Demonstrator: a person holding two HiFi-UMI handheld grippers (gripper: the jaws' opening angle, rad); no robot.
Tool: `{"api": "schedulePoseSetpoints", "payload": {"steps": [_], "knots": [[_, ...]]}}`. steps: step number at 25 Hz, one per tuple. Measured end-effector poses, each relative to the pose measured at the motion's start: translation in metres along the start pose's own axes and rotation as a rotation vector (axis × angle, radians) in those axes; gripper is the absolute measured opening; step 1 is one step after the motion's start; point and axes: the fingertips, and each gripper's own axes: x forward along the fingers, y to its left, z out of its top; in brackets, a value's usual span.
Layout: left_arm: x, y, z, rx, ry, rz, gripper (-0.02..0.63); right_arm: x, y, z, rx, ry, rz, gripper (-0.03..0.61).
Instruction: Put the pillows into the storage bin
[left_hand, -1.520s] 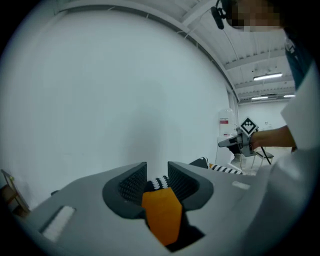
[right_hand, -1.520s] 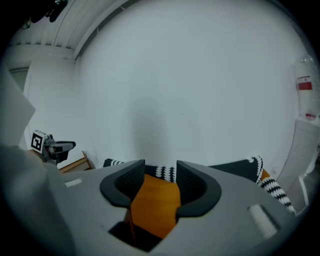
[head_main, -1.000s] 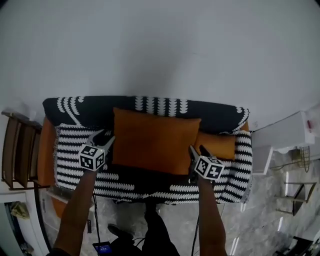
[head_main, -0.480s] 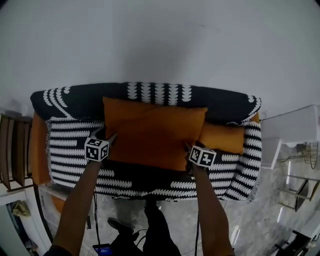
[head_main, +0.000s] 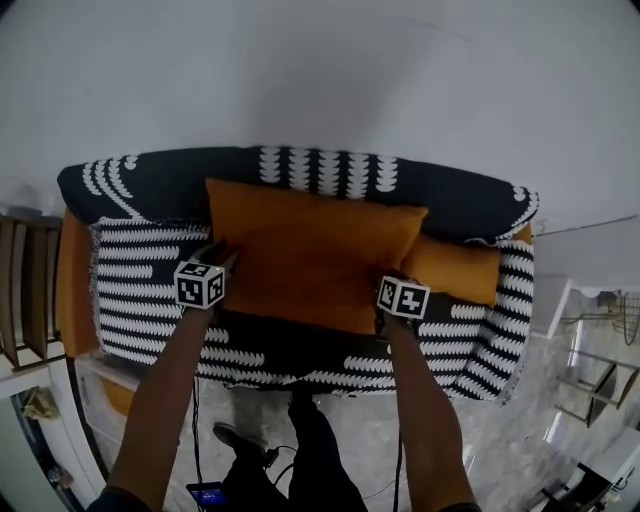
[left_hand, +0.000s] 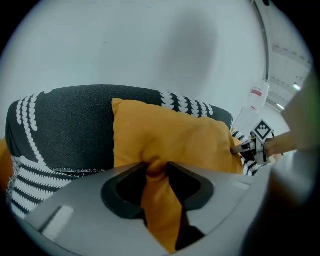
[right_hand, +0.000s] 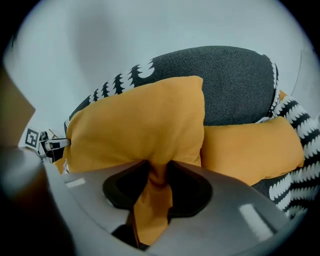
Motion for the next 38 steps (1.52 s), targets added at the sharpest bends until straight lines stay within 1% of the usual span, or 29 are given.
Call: {"api": "schedulePoseSetpoints", "payload": {"steps": [2,3,4,5,8,12,15,19,24,28,31,34,38], "knots": [[-0.007,-0.001,0.000,-0.029,-0.009,0.009,0.086,-0.009,0.003,-0.001,-0.018,-0.010,-0.009,0.076],[-0.012,-0.001,-0.001,-0.034,-0.013,0.013,0.056,-0.015,0.006,-0.001,-0.032,-0.020,-0.013,0.049],[-0.017,-0.002,-0.001,-0.034,-0.017,0.018,0.026,-0.022,0.010,-0.001,-0.048,-0.032,-0.016,0.034],[-0.023,-0.002,0.000,-0.031,-0.022,0.024,0.011,-0.028,0.014,-0.002,-0.062,-0.046,-0.017,0.028],[-0.042,-0.002,-0.001,-0.036,-0.040,0.048,0.006,-0.050,0.029,0.001,-0.096,-0.105,-0.018,0.021],[-0.076,0.004,-0.010,-0.065,-0.075,0.067,0.006,-0.079,0.055,0.016,-0.133,-0.187,-0.013,0.020],[-0.105,0.013,-0.018,-0.100,-0.102,0.087,0.006,-0.094,0.081,0.029,-0.162,-0.222,0.005,0.020],[-0.150,0.031,-0.024,-0.157,-0.152,0.124,0.006,-0.110,0.125,0.046,-0.223,-0.256,0.041,0.020],[-0.220,0.067,-0.031,-0.194,-0.217,0.186,0.006,-0.125,0.200,0.064,-0.305,-0.298,0.098,0.018],[-0.285,0.101,-0.042,-0.229,-0.279,0.242,0.006,-0.136,0.273,0.070,-0.371,-0.322,0.151,0.018],[-0.335,0.126,-0.055,-0.277,-0.331,0.293,0.006,-0.144,0.333,0.074,-0.431,-0.334,0.198,0.018],[-0.388,0.150,-0.079,-0.339,-0.377,0.351,0.006,-0.151,0.399,0.075,-0.501,-0.342,0.252,0.018],[-0.457,0.178,-0.131,-0.431,-0.417,0.420,0.006,-0.160,0.493,0.058,-0.592,-0.343,0.325,0.018]]}}
